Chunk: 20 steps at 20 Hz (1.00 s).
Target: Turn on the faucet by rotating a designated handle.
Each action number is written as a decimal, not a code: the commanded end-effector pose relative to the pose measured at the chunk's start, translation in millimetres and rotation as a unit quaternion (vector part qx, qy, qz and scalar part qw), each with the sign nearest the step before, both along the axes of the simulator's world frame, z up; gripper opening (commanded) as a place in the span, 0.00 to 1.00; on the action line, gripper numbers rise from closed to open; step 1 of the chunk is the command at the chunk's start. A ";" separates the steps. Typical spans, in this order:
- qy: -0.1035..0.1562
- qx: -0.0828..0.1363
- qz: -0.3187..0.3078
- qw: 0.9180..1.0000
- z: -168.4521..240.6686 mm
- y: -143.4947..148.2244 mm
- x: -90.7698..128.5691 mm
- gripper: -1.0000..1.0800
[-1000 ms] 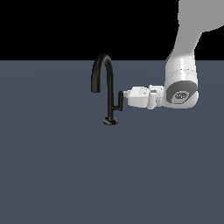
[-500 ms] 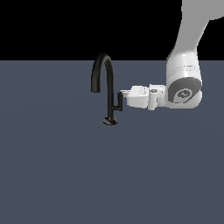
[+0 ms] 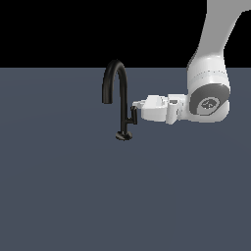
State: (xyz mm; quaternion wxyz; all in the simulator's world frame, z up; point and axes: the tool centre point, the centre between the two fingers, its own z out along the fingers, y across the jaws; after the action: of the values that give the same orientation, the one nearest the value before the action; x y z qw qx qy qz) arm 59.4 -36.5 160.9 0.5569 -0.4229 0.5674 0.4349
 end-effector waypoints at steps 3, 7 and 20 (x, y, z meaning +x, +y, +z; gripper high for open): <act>0.005 0.002 0.002 1.000 -10.3 4.7 -18.5 0.00; 0.006 0.002 0.002 1.000 -16.4 8.5 -33.0 0.00; 0.003 0.002 0.003 1.000 -57.1 15.4 -58.3 0.00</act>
State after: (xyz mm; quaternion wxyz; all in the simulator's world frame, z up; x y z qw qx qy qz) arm 13.5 -24.7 130.2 0.5640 -0.4302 0.5580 0.4306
